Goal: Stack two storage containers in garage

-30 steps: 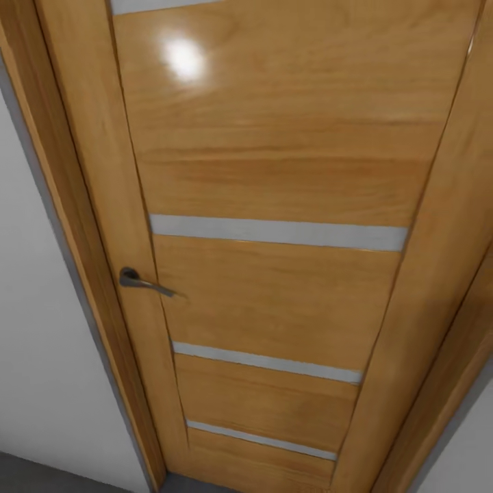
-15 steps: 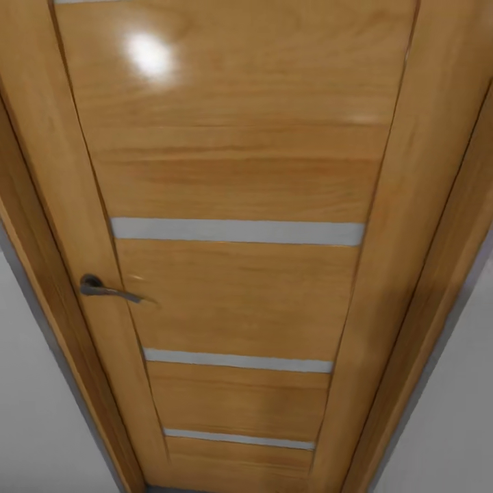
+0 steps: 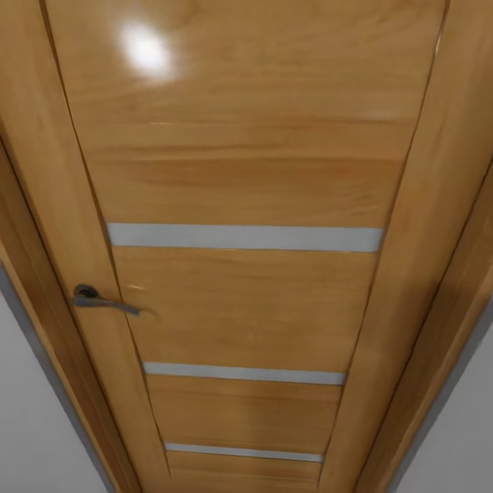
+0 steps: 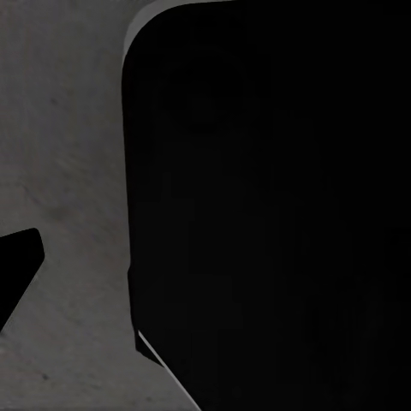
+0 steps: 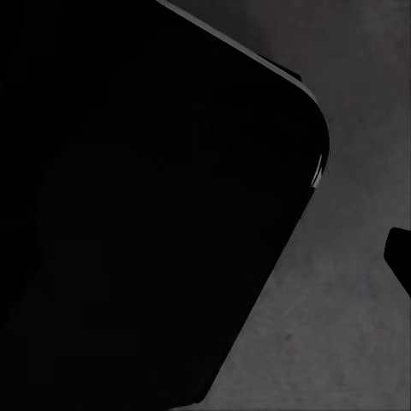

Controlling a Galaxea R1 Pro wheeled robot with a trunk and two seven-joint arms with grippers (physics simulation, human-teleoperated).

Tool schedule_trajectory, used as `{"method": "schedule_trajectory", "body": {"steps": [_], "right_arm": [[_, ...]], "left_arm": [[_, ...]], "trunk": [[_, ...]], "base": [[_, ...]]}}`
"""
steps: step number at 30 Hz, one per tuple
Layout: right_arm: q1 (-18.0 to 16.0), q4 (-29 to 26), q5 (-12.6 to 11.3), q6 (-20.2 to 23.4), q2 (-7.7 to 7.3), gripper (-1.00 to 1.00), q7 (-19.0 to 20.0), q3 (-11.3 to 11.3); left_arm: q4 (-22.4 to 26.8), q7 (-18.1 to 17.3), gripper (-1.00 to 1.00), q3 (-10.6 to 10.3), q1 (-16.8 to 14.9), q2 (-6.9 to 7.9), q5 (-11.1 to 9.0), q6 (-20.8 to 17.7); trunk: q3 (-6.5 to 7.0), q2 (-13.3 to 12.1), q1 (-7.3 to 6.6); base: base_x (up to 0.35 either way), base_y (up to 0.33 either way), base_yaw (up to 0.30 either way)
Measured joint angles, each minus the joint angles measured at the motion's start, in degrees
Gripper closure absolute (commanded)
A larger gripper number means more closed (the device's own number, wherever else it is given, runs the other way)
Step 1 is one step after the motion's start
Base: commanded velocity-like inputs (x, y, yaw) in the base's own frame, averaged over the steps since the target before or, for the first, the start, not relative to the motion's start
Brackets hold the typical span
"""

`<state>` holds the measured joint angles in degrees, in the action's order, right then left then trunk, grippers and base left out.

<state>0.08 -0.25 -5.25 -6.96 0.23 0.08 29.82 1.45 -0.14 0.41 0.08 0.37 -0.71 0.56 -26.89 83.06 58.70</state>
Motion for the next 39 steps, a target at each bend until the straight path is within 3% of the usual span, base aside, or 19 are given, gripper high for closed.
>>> {"method": "schedule_trajectory", "body": {"steps": [7, 20, 39], "right_arm": [[0.0, 0.0, 0.0, 0.0, 0.00, -1.00, 0.0, 0.0], [0.0, 0.0, 0.0, 0.0, 0.01, -1.00, 0.0, 0.0], [0.0, 0.0, 0.0, 0.0, 0.03, -1.00, 0.0, -0.1]], "left_arm": [[0.0, 0.0, -1.00, 0.0, 0.0, 0.02, 0.0, 0.0], [0.0, 0.1, -1.00, 0.0, 0.0, -0.02, 0.0, 0.0], [0.0, 0.1, -1.00, 0.0, 0.0, -0.02, 0.0, 0.0]], "trunk": [[0.00, 0.0, 0.01], [0.00, 0.0, 0.03], [0.00, 0.0, 0.03]], "base": [[0.200, 0.177, 0.000], [0.016, 0.014, -0.001], [0.000, 0.001, -0.132]]}}
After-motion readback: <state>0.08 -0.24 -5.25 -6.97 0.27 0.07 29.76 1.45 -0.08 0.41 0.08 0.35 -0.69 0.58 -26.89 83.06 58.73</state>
